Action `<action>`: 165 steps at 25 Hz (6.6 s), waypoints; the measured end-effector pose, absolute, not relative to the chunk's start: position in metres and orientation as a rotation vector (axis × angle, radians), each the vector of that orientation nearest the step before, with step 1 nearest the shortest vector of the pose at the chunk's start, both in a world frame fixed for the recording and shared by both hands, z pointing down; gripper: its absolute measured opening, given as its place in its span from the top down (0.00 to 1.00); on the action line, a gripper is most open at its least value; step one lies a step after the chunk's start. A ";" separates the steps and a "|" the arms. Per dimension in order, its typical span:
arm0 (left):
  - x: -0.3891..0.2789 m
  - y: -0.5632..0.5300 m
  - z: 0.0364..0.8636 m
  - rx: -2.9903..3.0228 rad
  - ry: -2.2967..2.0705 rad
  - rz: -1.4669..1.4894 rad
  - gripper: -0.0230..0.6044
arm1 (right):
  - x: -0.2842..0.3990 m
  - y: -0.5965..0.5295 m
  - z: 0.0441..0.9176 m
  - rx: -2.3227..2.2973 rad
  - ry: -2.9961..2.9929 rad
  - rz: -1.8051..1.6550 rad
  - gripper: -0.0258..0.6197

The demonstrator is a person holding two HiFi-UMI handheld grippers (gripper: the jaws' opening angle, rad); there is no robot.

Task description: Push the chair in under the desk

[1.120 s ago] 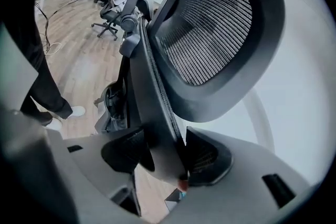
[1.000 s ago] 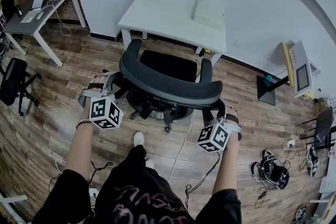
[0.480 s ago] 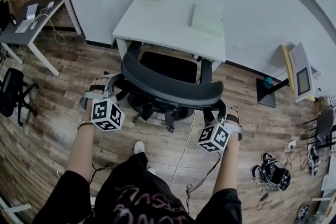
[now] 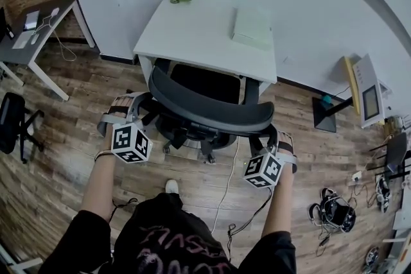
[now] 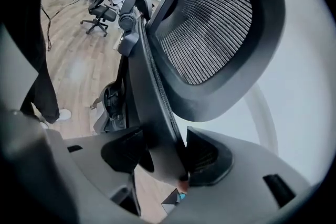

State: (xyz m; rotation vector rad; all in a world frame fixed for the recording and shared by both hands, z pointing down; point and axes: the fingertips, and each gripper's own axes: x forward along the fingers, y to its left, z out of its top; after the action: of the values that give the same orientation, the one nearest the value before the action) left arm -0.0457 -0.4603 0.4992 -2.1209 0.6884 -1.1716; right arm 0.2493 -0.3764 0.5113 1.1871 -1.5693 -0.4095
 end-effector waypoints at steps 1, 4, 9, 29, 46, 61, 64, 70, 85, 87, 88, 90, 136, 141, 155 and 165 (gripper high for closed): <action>-0.046 -0.462 0.499 -2.122 0.682 -1.171 0.56 | 0.249 -0.378 0.510 1.196 -1.567 -0.415 0.59; -0.049 -0.465 0.498 -2.117 0.672 -1.160 0.56 | 0.247 -0.381 0.511 1.212 -1.557 -0.417 0.59; -0.044 -0.467 0.498 -2.127 0.660 -1.142 0.56 | 0.252 -0.386 0.510 1.222 -1.530 -0.412 0.59; -0.043 -0.520 0.499 -2.117 0.693 -1.164 0.56 | 0.254 -0.438 0.510 1.242 -1.529 -0.449 0.58; -0.019 -0.591 0.499 -2.116 0.729 -1.174 0.56 | 0.278 -0.515 0.511 1.228 -1.541 -0.463 0.58; -0.002 -0.628 0.501 -2.125 0.739 -1.167 0.55 | 0.297 -0.554 0.512 1.229 -1.535 -0.464 0.58; 0.001 -0.635 0.501 -2.126 0.743 -1.165 0.55 | 0.300 -0.561 0.512 1.230 -1.535 -0.468 0.58; 0.008 -0.642 0.501 -2.126 0.747 -1.167 0.55 | 0.307 -0.570 0.512 1.227 -1.540 -0.471 0.58; 0.016 -0.645 0.501 -2.122 0.770 -1.183 0.55 | 0.316 -0.579 0.511 1.216 -1.563 -0.510 0.58; 0.017 -0.644 0.501 -2.121 0.772 -1.186 0.55 | 0.316 -0.580 0.510 1.219 -1.563 -0.522 0.58; 0.017 -0.644 0.501 -2.120 0.773 -1.187 0.55 | 0.316 -0.580 0.510 1.223 -1.562 -0.531 0.58; 0.016 -0.644 0.502 -2.123 0.775 -1.195 0.55 | 0.316 -0.580 0.510 1.230 -1.560 -0.545 0.58; -0.018 -0.563 0.425 -2.621 1.276 -0.489 0.90 | 0.270 -0.482 0.427 1.977 -1.910 -0.203 0.91; -0.020 -0.552 0.415 -2.666 1.291 -0.416 0.94 | 0.266 -0.470 0.423 2.017 -1.934 -0.180 0.91; -0.020 -0.526 0.400 -2.701 1.305 -0.305 0.94 | 0.261 -0.443 0.413 2.089 -1.949 -0.130 0.92; -0.028 -0.521 0.390 -2.690 1.321 -0.281 0.94 | 0.256 -0.440 0.404 2.109 -1.959 -0.131 0.92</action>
State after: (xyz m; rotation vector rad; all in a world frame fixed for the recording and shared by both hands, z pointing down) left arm -0.0276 -0.5206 0.3901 -2.6900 1.3213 -0.2807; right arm 0.2565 -0.4400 0.4040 2.1093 -1.9585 -0.1308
